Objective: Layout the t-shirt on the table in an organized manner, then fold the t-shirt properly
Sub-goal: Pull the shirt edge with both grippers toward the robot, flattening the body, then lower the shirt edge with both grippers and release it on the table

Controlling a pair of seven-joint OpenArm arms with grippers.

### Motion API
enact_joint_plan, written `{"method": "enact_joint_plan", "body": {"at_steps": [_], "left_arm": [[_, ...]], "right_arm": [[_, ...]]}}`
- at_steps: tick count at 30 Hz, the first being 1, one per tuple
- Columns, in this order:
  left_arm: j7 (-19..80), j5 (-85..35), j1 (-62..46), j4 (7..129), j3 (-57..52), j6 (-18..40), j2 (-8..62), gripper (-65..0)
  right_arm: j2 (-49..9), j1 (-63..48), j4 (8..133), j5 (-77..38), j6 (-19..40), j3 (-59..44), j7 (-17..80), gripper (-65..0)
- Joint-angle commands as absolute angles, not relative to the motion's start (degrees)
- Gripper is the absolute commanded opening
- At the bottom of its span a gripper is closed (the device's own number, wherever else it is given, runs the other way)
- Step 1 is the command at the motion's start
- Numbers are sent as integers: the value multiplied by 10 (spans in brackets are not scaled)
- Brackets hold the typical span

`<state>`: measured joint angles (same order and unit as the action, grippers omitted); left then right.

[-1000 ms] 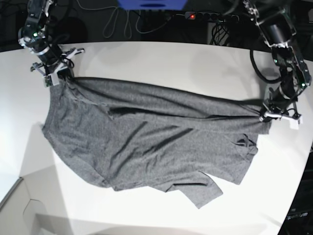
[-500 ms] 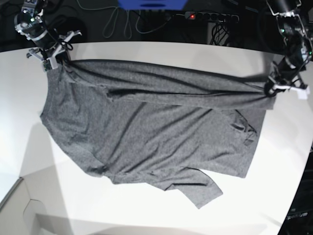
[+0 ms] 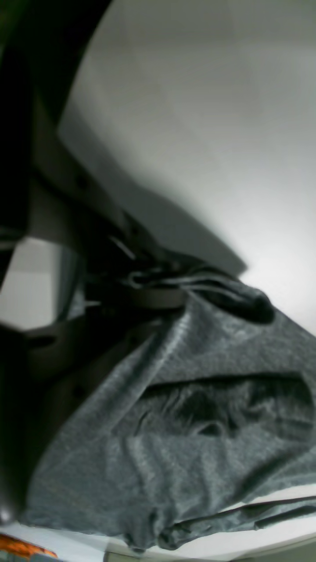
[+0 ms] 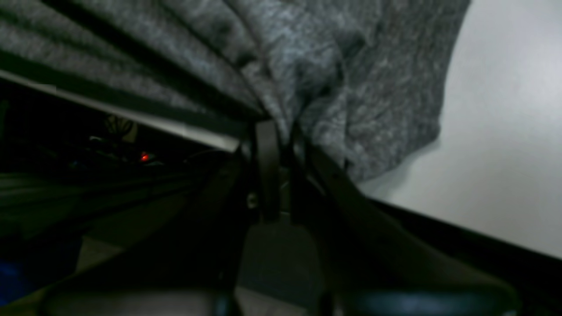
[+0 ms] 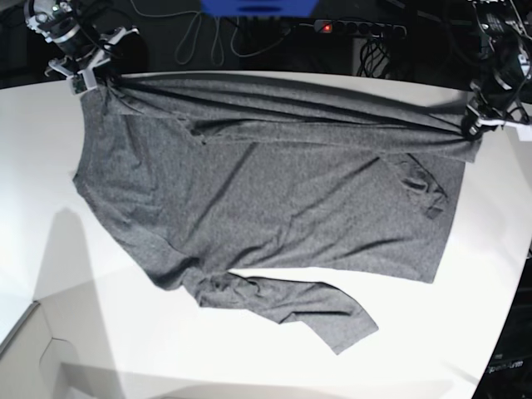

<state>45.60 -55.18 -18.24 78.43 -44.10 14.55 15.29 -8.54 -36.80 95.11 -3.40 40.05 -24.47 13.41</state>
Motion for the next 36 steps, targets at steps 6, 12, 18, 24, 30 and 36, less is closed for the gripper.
{"method": "enact_joint_plan", "body": {"at_steps": [6,12,18,24,30,36], "left_arm": [[453,-560,-183,789,-480,146,151,-646],[504,-561,-177,788,-480,146,152,-645],[502,-560,-177,788,-481,146,151,-645],[505,-557,-177,788,-487,145,155,-645],[508,-561,-177,793,-523,145,153,-645],[516,-557,-177,793,-524,145,154,-467]], "right_arm": [[-90,-375,953,-24,400,-236,149,-635],[-93,-373,953,-24,400,-208,168,-627],[-94,-371,953,-24,400,-204,169,-502],[-94,-371,957,-24,400,-205,167,-398],[-93,-371,960,-26,400,-209,164,-398],[-81,-368,983,-29,400,-253,167,-393]]}}
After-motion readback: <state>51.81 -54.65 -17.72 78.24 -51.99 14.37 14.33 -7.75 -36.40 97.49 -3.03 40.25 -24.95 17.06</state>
